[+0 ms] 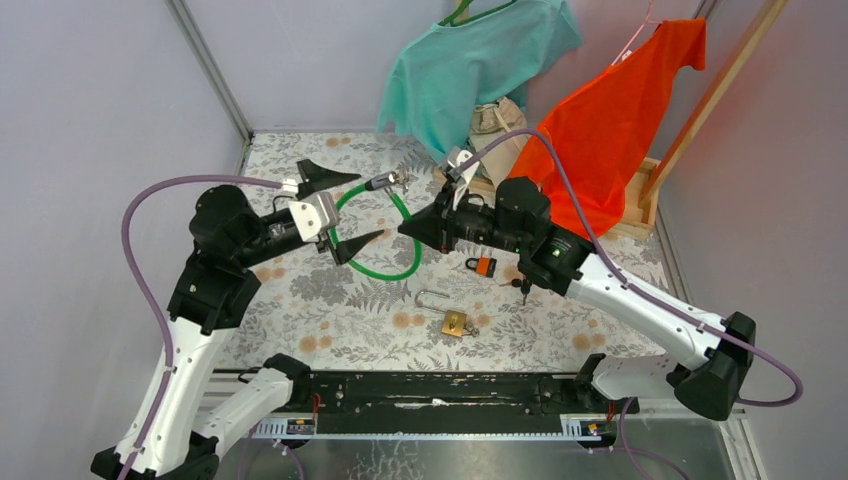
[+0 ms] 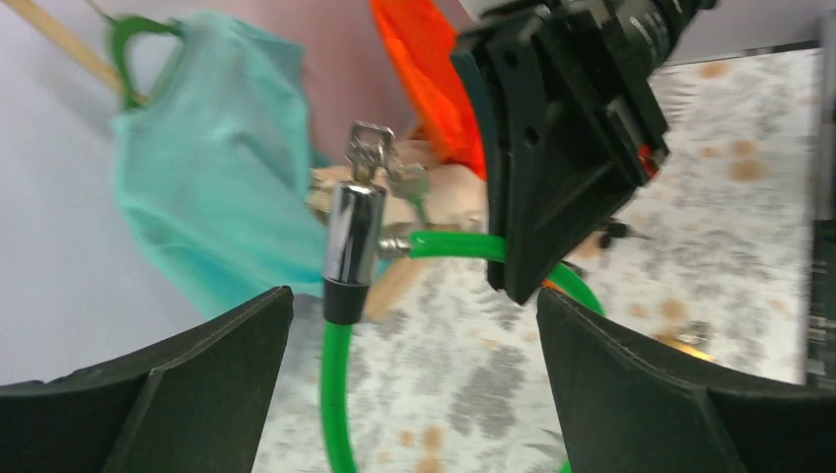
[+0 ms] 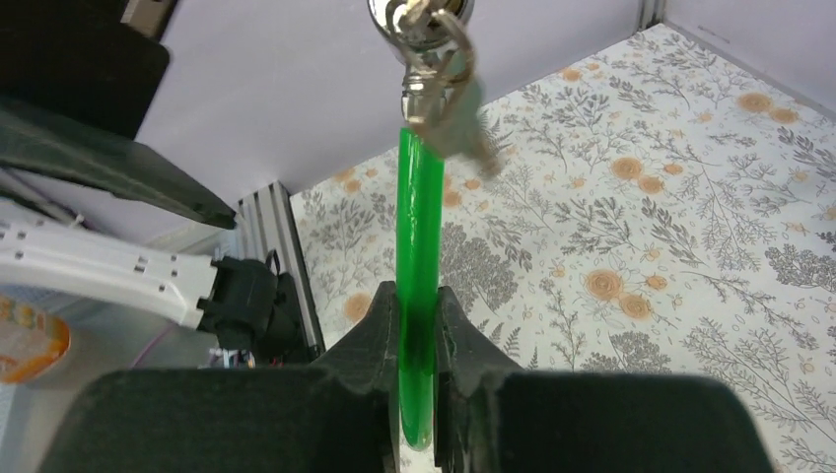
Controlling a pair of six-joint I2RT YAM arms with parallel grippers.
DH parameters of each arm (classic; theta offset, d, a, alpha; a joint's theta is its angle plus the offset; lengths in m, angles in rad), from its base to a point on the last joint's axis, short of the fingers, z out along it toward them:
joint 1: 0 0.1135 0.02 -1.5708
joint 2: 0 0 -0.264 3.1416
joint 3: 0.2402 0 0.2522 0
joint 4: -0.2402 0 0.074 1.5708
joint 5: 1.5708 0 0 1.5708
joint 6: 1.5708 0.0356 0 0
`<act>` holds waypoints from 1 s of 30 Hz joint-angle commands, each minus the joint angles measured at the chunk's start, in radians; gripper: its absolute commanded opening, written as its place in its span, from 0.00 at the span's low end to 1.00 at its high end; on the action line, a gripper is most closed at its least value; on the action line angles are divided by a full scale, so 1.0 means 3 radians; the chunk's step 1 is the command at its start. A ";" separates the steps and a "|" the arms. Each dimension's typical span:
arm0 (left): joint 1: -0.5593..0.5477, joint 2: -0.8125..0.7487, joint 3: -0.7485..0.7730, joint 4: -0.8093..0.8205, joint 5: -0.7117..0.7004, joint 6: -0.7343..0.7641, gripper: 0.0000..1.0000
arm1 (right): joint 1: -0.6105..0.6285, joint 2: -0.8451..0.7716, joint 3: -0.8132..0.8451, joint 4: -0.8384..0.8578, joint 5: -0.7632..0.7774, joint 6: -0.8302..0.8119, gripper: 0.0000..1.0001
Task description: Unlock with the key
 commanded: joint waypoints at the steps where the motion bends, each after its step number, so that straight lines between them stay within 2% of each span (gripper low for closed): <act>1: -0.0010 0.0134 0.0112 -0.0502 0.0428 -0.0424 1.00 | 0.0009 -0.0338 0.0003 0.0151 -0.0271 -0.0282 0.00; 7: -0.0007 0.0437 0.0477 -0.0924 0.0655 -0.0198 0.97 | 0.0010 -0.0436 0.0096 -0.0157 -0.0557 -0.0515 0.00; 12: -0.0008 0.0615 0.0717 -0.1150 0.0808 -0.0054 0.82 | 0.0011 -0.0422 0.0174 -0.0329 -0.0642 -0.0616 0.00; 18: -0.0007 0.0708 0.0800 -0.1421 0.0986 0.0099 0.57 | 0.0011 -0.0419 0.0167 -0.0387 -0.0649 -0.0640 0.00; 23: -0.0008 0.0722 0.0775 -0.1598 0.0926 0.0322 0.46 | 0.0010 -0.0427 0.0148 -0.0394 -0.0652 -0.0638 0.00; 25: -0.0007 0.0733 0.0790 -0.1685 0.0902 0.0445 0.36 | 0.0007 -0.0423 0.0153 -0.0405 -0.0661 -0.0643 0.00; 28: -0.0007 0.0728 0.0776 -0.1701 0.0837 0.0551 0.07 | 0.0011 -0.0407 0.0172 -0.0437 -0.0710 -0.0627 0.00; 29: -0.0007 0.0722 0.0769 -0.1680 0.0817 0.0544 0.01 | 0.0007 -0.0407 0.0169 -0.0429 -0.0724 -0.0608 0.03; 30: -0.0008 0.0714 0.0756 -0.1654 0.0805 0.0529 0.00 | 0.0010 -0.0407 0.0170 -0.0418 -0.0726 -0.0583 0.10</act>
